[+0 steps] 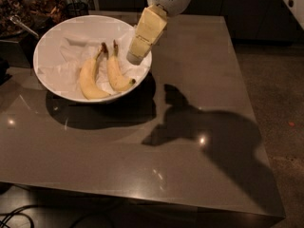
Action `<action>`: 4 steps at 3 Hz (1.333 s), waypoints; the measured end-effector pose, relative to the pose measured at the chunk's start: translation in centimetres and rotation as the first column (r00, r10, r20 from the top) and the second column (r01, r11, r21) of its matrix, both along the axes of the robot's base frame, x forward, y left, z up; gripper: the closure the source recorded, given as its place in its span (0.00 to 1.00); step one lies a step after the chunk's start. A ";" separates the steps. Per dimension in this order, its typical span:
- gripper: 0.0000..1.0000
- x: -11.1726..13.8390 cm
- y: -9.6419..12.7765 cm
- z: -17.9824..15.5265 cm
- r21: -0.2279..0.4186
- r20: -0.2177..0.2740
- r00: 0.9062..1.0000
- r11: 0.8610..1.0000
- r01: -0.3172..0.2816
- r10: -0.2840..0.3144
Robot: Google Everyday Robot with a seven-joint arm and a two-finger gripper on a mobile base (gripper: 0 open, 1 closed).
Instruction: Pick banana from white bowl
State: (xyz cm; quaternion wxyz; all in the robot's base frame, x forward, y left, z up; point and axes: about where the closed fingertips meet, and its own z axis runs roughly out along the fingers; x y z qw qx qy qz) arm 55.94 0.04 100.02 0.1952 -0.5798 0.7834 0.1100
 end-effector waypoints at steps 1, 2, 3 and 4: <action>0.00 0.2 1.1 -1.5 -0.014 -0.059 0.997 0.999 0.046 -0.047; 0.00 -0.3 3.0 -2.4 -0.045 -0.094 0.995 0.999 0.016 -0.020; 0.00 -0.8 3.9 -1.7 -0.026 -0.088 0.994 0.997 -0.071 0.068; 0.00 -0.5 5.3 -2.4 0.004 -0.091 0.991 0.995 -0.099 0.099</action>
Offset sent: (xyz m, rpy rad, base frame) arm -0.0167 0.0446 -0.0362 -0.1144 0.1715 0.0284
